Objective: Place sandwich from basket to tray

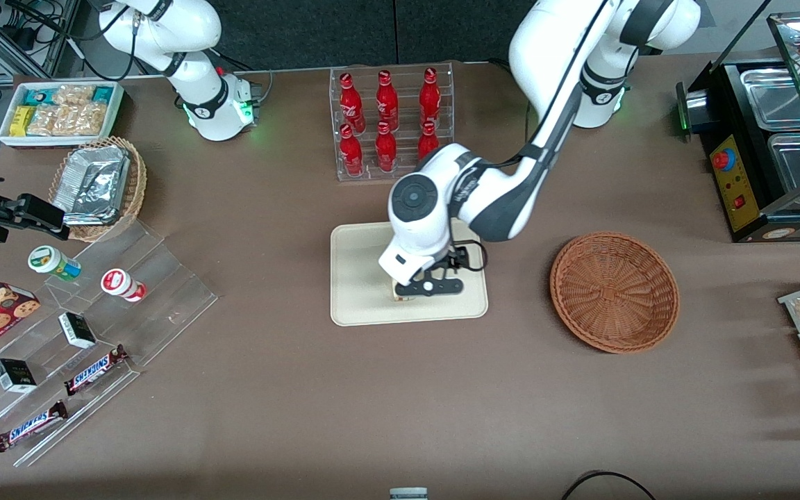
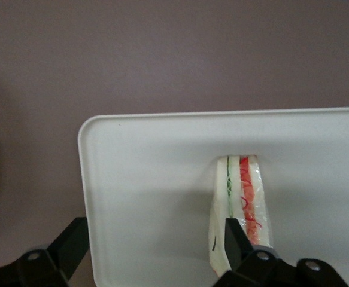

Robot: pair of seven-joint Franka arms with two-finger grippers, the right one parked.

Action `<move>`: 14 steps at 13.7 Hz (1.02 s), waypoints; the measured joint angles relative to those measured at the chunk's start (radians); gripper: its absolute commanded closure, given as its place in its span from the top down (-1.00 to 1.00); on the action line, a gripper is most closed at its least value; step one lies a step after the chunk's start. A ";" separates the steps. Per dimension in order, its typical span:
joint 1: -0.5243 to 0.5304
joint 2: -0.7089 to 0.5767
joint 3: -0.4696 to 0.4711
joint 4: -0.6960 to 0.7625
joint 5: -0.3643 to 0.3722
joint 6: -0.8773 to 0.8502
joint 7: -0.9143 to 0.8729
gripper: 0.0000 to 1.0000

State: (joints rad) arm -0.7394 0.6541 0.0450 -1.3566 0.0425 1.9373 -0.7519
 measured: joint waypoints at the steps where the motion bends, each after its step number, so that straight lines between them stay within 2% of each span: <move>1: 0.000 -0.019 0.028 -0.002 -0.020 -0.009 0.012 1.00; 9: 0.008 -0.130 0.327 -0.096 -0.270 -0.029 0.299 1.00; 14: 0.011 -0.219 0.447 -0.207 -0.302 -0.030 0.465 1.00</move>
State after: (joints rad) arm -0.7279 0.4346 0.4920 -1.5640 -0.2598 1.9069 -0.2870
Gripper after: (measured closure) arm 0.000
